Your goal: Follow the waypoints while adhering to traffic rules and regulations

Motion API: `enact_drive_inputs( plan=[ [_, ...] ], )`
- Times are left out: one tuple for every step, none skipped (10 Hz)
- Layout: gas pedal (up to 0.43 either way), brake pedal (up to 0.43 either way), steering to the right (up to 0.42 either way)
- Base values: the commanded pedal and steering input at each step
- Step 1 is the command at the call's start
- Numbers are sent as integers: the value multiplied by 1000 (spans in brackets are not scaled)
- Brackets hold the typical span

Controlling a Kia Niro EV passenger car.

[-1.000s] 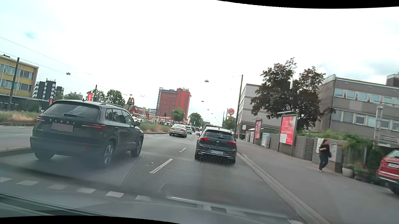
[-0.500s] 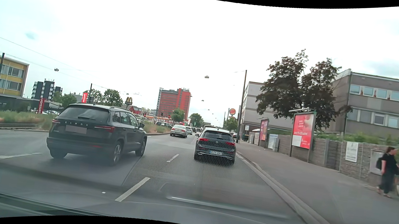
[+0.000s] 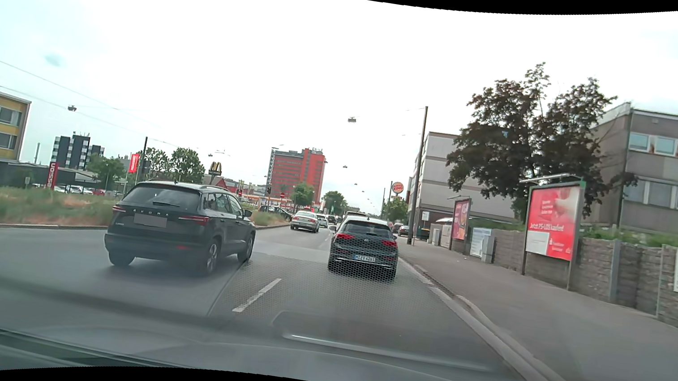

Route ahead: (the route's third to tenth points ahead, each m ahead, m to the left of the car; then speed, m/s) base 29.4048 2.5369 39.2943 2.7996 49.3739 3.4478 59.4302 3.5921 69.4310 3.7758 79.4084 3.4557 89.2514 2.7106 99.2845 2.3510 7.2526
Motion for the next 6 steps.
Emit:
enact_drive_inputs(
  plan=[
    [28, 0, -9],
    [28, 0, -8],
    [28, 0, -9],
    [28, 0, -9],
    [28, 0, -9],
    [28, 0, -9]
  ],
)
